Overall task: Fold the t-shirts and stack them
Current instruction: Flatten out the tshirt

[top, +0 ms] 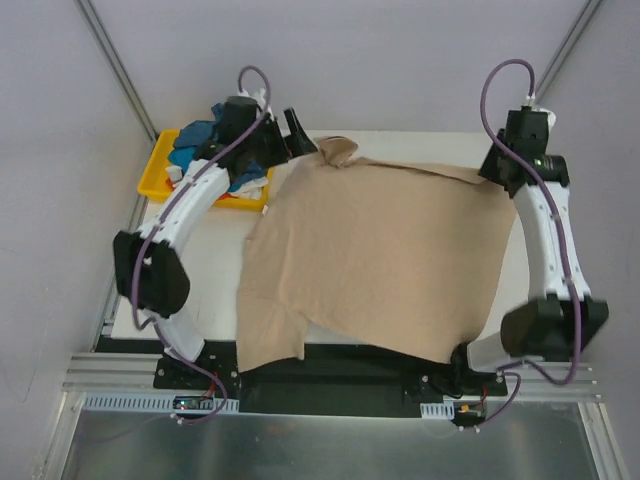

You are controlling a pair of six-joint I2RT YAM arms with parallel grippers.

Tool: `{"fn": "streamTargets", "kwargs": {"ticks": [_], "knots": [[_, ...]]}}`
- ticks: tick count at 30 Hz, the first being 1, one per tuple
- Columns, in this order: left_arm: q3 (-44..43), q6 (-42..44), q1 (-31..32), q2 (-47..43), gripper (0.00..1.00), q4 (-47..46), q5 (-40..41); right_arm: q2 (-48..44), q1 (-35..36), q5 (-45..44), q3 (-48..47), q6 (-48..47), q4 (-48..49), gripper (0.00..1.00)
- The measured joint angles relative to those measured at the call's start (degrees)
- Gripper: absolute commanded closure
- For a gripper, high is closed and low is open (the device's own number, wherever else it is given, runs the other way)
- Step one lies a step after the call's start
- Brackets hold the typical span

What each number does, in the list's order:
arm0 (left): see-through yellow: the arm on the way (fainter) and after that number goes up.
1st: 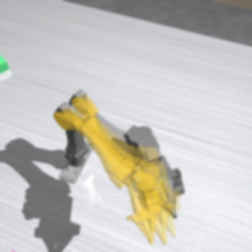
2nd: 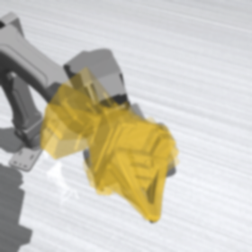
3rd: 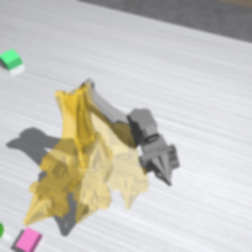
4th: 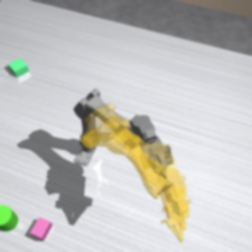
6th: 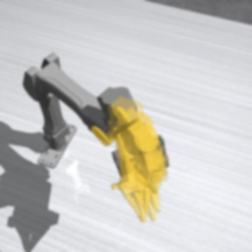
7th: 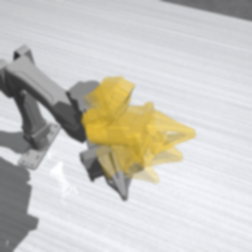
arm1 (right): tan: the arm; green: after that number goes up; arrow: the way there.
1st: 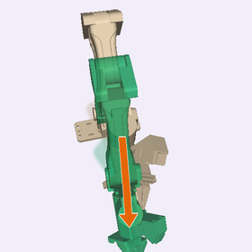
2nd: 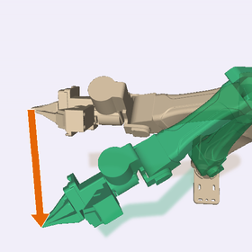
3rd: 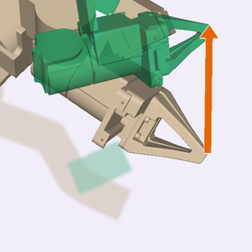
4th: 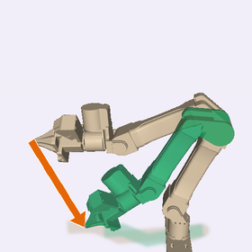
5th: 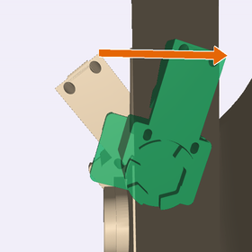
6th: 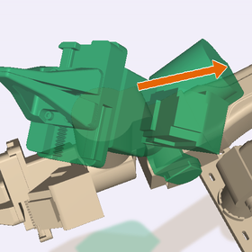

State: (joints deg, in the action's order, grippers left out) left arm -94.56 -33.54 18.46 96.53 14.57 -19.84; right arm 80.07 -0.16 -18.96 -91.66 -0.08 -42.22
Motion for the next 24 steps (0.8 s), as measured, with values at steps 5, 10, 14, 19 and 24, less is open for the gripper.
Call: {"fn": "streamTargets", "kwargs": {"ticks": [5, 10, 14, 19, 24], "knots": [[5.46, -0.04, 0.28, 7.91, 0.01, 8.46, 1.88, 19.02, -3.98, 2.32, -0.61, -0.92, -1.20, 0.03], [10.67, -0.09, 0.37, 1.18, 0.01, 7.63, 2.45, 15.65, -3.82, 4.24, 3.21, -0.02, -0.90, 0.03], [17.97, -0.07, 1.07, -6.40, 0.01, 6.40, 2.67, 7.26, -3.41, 8.57, 10.43, 2.10, 0.37, 0.03], [29.68, -0.13, 1.49, -12.37, 0.01, 5.88, 2.51, -0.11, 2.47, 15.54, 24.28, 4.52, 1.75, 0.03], [42.51, -0.50, 1.44, -20.92, 0.01, 6.64, 4.11, 1.60, 15.89, 23.15, 33.94, 8.00, 4.04, 0.03]]}}
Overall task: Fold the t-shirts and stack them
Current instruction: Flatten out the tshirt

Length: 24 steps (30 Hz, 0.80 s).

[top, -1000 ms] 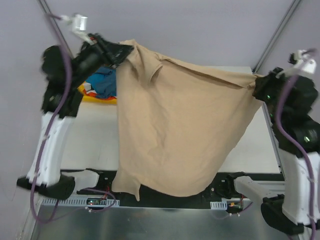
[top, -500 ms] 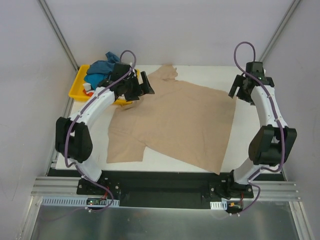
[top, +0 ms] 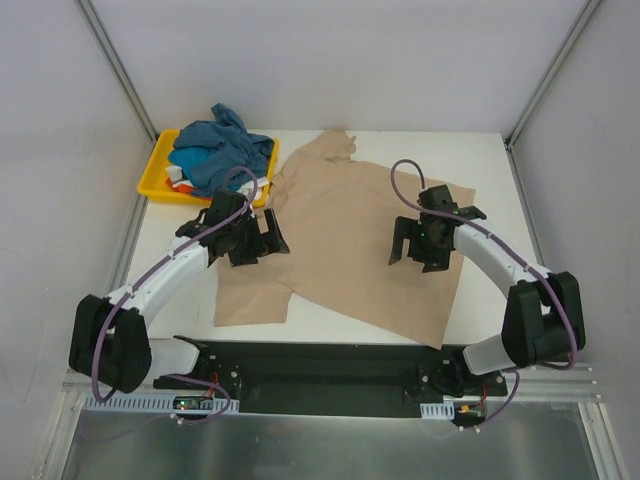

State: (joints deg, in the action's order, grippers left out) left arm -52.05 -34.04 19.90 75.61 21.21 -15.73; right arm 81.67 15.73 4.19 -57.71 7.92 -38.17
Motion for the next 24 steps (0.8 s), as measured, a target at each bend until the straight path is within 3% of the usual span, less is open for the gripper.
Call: {"fn": "streamTargets", "kwargs": {"ticks": [4, 9, 24], "knots": [[5.79, -0.98, 0.00, -6.40, 0.01, 0.76, 2.49, 5.68, 1.75, 2.62, 0.37, 2.16, 1.97, 0.03], [7.28, -3.15, 0.00, -6.86, 0.01, 0.63, 3.50, 15.50, -1.53, 4.61, -1.95, 2.97, 4.04, 0.03], [-0.09, -4.11, 3.41, 7.28, 0.01, -1.62, 0.61, 28.92, -25.40, 18.47, -16.63, 3.41, 0.22, 0.03]]}}
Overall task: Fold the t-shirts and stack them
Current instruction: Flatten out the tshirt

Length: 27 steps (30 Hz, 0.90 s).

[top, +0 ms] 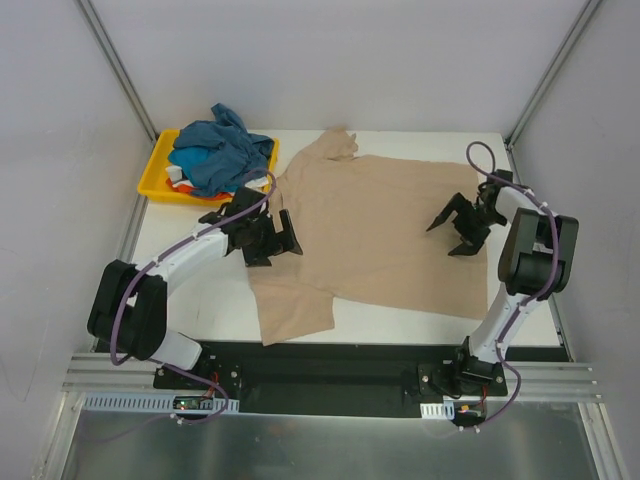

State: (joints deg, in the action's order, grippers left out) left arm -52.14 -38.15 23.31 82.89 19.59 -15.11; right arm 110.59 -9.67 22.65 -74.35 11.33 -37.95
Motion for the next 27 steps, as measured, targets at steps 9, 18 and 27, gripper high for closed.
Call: {"fn": "streamTargets", "kwargs": {"ticks": [9, 18, 27], "knots": [[-9.38, 0.28, 0.02, 8.50, 0.01, -0.11, -1.42, 0.09, -12.24, -3.54, -1.01, -0.55, -0.35, 0.03], [-32.30, 4.55, -0.02, 23.80, 0.01, 0.09, -0.20, -4.33, -6.80, -7.54, -1.31, -5.42, -0.46, 0.03], [-51.43, 7.50, -0.55, 41.81, 0.01, 2.95, 1.60, -14.45, -4.70, -9.11, -0.28, -6.51, -0.39, 0.03]]}}
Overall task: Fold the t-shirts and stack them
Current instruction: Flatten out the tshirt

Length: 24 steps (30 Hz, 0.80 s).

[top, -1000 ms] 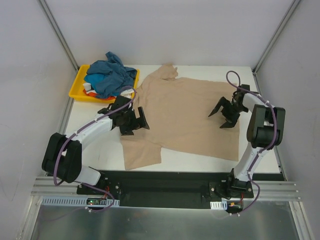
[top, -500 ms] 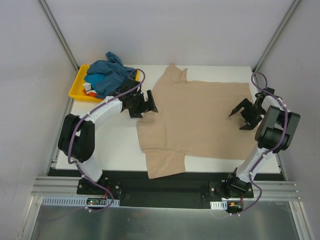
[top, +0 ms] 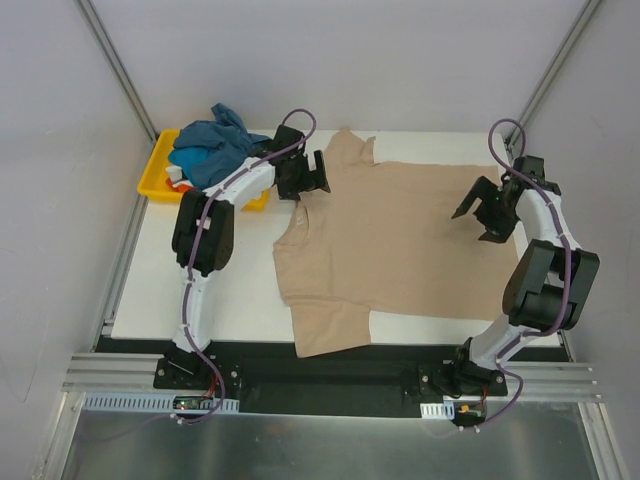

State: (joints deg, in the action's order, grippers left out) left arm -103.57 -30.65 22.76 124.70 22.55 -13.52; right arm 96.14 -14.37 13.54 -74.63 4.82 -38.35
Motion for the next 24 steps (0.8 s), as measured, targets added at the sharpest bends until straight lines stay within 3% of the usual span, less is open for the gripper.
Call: {"fn": "streamTargets", "kwargs": {"ticks": [10, 19, 24], "knots": [[-11.93, 0.20, -0.02, 11.96, 0.01, 3.50, 0.61, -0.17, 0.00, -2.43, 3.30, -0.02, -0.70, 0.03], [-15.85, -0.26, 2.36, 13.33, 0.01, 11.54, 21.66, 0.72, 0.00, -6.69, 3.30, -0.22, -1.09, 0.03], [-18.43, 1.31, 0.02, 13.73, 0.01, 16.04, 24.59, 2.69, 0.00, -7.58, 3.30, -0.33, -1.33, 0.03]]}}
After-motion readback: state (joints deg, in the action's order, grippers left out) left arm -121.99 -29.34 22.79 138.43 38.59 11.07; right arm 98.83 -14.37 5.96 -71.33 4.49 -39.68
